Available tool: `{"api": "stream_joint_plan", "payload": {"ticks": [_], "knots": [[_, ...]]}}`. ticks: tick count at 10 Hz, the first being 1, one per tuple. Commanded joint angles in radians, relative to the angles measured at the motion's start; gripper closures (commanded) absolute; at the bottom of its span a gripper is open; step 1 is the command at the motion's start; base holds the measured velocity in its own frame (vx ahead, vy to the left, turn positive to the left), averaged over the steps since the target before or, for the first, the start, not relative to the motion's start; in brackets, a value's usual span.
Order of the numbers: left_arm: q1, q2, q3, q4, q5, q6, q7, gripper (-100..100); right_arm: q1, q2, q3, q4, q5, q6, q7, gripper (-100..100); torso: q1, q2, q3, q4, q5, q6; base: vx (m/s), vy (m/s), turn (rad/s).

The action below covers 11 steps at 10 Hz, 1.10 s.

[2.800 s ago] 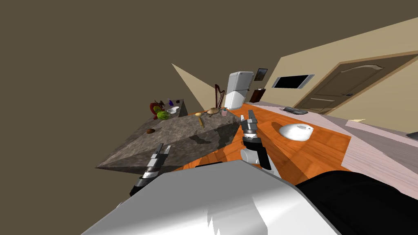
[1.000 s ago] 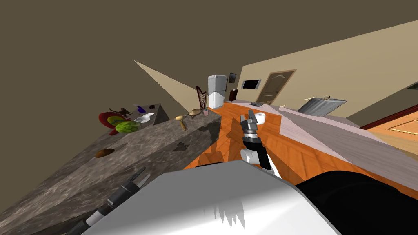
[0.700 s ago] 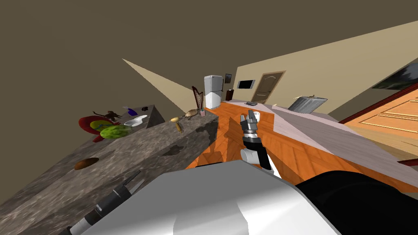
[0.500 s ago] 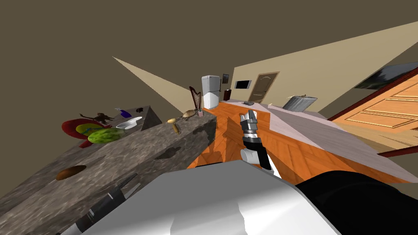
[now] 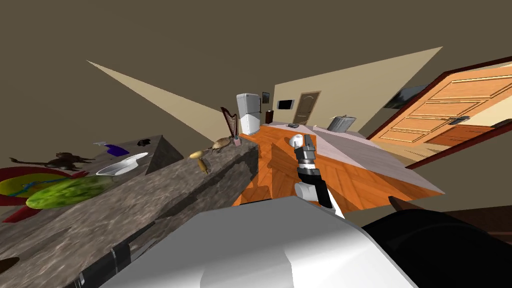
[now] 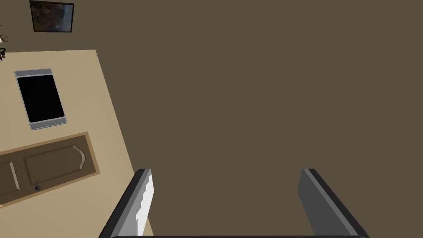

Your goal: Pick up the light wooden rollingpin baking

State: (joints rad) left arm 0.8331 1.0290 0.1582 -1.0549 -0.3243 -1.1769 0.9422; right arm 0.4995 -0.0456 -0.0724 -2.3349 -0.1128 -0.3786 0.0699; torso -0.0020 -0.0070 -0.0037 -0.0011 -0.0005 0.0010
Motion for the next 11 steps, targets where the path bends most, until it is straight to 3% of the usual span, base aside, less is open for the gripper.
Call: {"api": "stream_joint_plan", "payload": {"ticks": [1,2,3,4,7,11], "knots": [[-0.002,0.029,-0.001,0.038,-0.007,-0.01,0.025,-100,0.0,0.0,0.0,0.0,0.0,0.0,0.0,0,0.0,0.0,0.0,0.0,0.0,0.0,0.105,-0.026,-0.102],[-0.004,0.061,-0.007,0.075,-0.018,-0.027,0.049,-100,0.0,0.0,0.0,0.0,0.0,0.0,0.0,0,0.001,0.0,0.0,0.0,0.0,-0.002,0.117,-0.022,-0.213],[-0.004,0.061,-0.007,0.083,-0.018,-0.027,0.049,-100,0.0,0.0,0.0,0.0,0.0,0.0,0.0,0,0.001,0.0,0.0,0.0,0.0,-0.001,0.09,-0.009,-0.155],[-0.006,0.091,-0.014,0.121,-0.029,-0.042,0.072,-100,0.0,0.0,0.0,0.0,0.0,0.0,0.0,0,0.001,0.001,0.0,0.0,0.0,-0.002,0.106,0.002,-0.269],[-0.01,0.117,-0.022,0.167,-0.04,-0.056,0.092,-100,0.0,0.0,0.0,0.0,0.0,0.0,0.0,0,0.001,0.001,0.0,0.0,0.0,-0.001,0.092,-0.005,-0.177],[-0.03,0.188,-0.071,0.309,-0.079,-0.091,0.153,-100,0.0,0.0,0.0,0.0,0.0,0.0,0.0,0,0.004,-0.007,-0.004,-0.002,0.001,0.0,0.178,0.027,-0.368]]}}
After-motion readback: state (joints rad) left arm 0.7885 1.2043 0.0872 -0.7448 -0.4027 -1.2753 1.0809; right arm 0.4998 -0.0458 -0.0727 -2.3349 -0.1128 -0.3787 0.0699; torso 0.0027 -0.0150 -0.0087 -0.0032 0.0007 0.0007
